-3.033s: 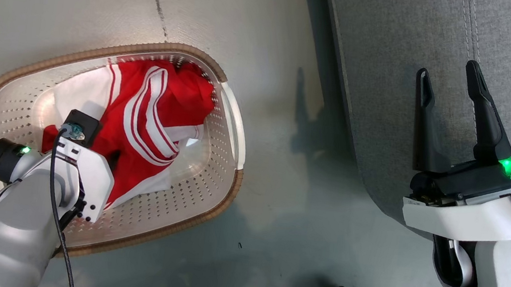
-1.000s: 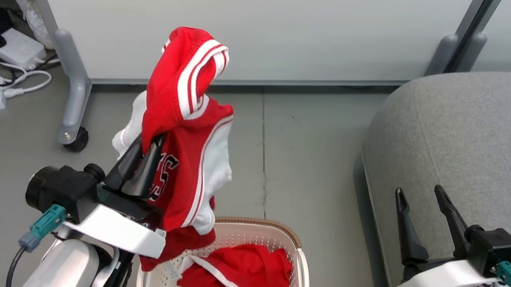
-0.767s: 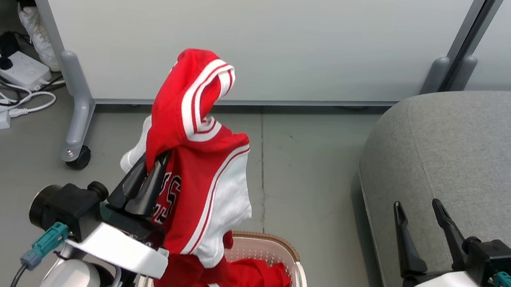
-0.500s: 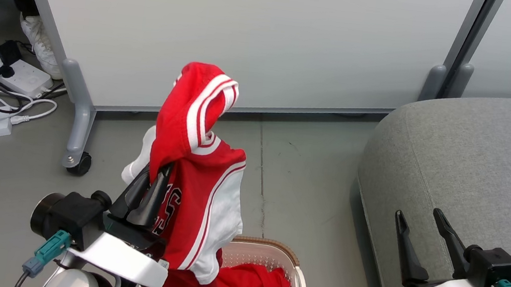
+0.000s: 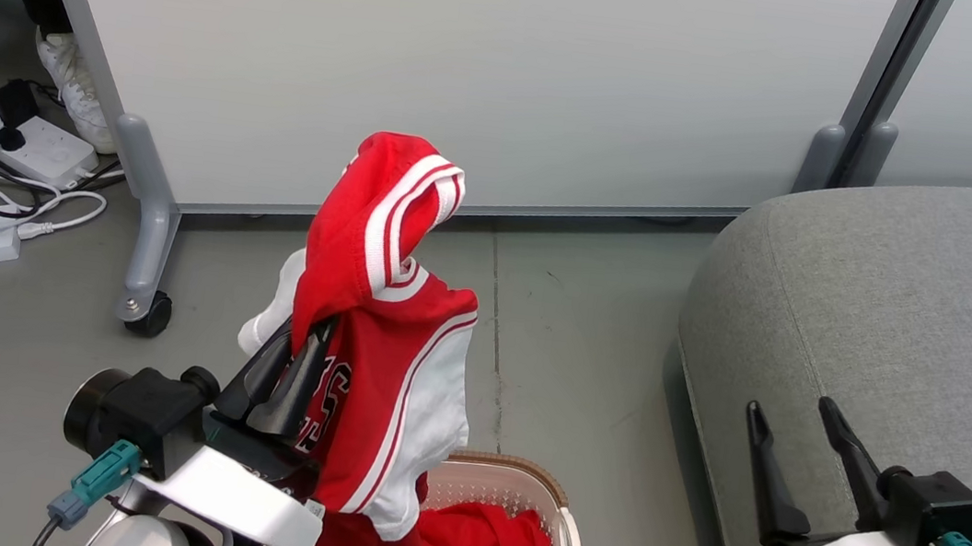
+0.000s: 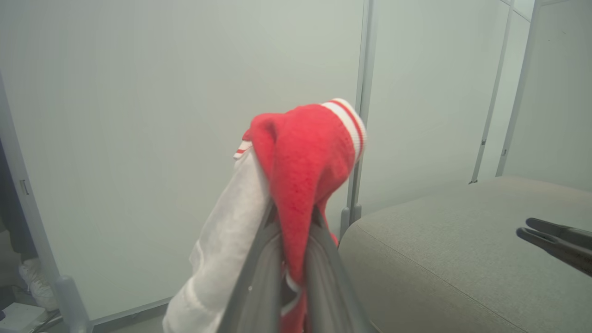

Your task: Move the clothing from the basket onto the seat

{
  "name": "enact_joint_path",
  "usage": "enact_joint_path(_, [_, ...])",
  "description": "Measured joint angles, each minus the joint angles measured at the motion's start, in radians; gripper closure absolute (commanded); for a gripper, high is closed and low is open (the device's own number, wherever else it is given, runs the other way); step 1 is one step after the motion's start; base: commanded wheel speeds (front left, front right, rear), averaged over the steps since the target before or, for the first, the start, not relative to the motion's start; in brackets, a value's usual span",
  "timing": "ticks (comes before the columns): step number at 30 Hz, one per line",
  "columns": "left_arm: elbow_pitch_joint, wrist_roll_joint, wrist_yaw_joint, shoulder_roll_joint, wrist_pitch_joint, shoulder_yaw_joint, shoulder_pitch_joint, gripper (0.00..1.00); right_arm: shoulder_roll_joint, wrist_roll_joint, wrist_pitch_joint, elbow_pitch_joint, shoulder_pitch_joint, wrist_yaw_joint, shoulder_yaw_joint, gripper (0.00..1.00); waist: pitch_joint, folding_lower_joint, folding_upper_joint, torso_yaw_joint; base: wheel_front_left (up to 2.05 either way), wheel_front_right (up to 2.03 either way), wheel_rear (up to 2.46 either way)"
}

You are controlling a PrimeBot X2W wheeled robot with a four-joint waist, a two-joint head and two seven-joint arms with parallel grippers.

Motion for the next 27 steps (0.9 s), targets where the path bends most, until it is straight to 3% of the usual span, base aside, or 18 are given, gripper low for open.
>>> enact_joint_path(7, [0.009,-0.002,-0.002,-0.001,-0.001,-0.007,-0.002,1.00,0.000,0.022,0.003,-0.002,-0.026,0.000,0.090,0.00,0.004,0.0000,-0.0001,0.006,0.00,0.00,0.00])
enact_joint_path(21, [0.038,-0.002,-0.021,-0.020,0.002,-0.057,-0.032,1.00,0.001,0.202,-0.033,0.125,-0.211,0.000,0.544,0.00,0.017,0.0000,-0.0001,0.045,0.00,0.00,0.00])
enact_joint_path(27, [0.051,0.000,-0.027,-0.024,0.002,-0.074,-0.046,1.00,0.000,0.275,-0.060,0.195,-0.314,0.000,0.684,0.00,0.022,0.0000,0.0000,0.067,0.00,0.00,0.00])
